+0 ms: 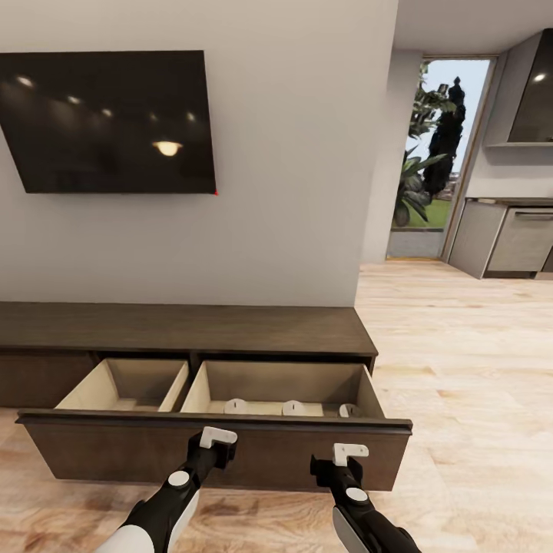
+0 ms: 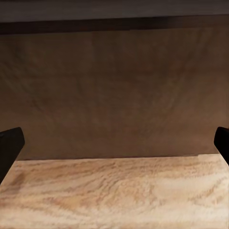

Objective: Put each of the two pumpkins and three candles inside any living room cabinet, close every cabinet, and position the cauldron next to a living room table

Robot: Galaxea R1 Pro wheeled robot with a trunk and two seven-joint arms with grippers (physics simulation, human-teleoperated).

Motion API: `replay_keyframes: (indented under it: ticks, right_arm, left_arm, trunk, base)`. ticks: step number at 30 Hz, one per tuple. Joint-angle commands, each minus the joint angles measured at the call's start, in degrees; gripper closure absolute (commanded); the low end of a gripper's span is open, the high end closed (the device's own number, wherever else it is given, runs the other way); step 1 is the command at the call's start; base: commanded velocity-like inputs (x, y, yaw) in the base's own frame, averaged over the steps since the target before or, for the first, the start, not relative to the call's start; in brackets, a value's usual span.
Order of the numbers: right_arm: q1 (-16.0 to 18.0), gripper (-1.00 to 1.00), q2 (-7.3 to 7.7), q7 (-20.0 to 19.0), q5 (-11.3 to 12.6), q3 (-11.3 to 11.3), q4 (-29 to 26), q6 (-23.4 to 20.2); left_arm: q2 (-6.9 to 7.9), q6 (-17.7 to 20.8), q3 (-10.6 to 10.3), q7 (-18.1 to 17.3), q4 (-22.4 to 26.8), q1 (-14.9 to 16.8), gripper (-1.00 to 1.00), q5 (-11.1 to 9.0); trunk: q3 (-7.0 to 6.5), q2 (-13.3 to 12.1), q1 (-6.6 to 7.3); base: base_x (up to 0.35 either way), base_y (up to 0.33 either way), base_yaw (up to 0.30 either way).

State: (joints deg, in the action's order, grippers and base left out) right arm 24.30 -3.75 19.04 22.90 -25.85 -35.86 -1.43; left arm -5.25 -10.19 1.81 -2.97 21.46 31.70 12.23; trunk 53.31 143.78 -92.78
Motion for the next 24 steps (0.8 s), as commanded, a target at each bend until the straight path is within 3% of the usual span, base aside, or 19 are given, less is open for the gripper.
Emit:
replay_keyframes:
  ticks: [1,16,21,24]
  right_arm:
    - [0.05,-1.00,0.05,0.48,0.39,-0.34,-0.08,-0.13]
    - [0.05,-1.00,0.05,0.48,0.42,-0.34,-0.14,-0.08]
    - [0.05,-1.00,0.05,0.48,0.43,-0.34,-0.24,-0.07]
    - [0.05,-1.00,0.05,0.48,0.45,-0.34,-0.30,-0.07]
  left_arm:
    - [-0.02,-0.17,0.21,-0.13,-0.02,0.03,-1.00,0.44]
    - [-0.03,0.27,0.28,-0.27,-0.01,0.04,-1.00,0.50]
    - [-0.07,0.33,0.35,-0.35,-2.00,0.11,-1.00,0.42]
    - [-0.05,0.35,0.34,-0.41,-3.85,0.20,-1.00,-1.02]
  trunk:
    - [0.06,0.02,0.01]
    - [0.06,0.02,0.01]
    - [1.17,0.09,-0.12]
    - [1.17,0.09,-0.12]
  base:
    - [0.000,0.000,0.000]
    - [0.000,0.000,0.000]
    - [0.000,0.000,0.000]
    - [0.000,0.000,0.000]
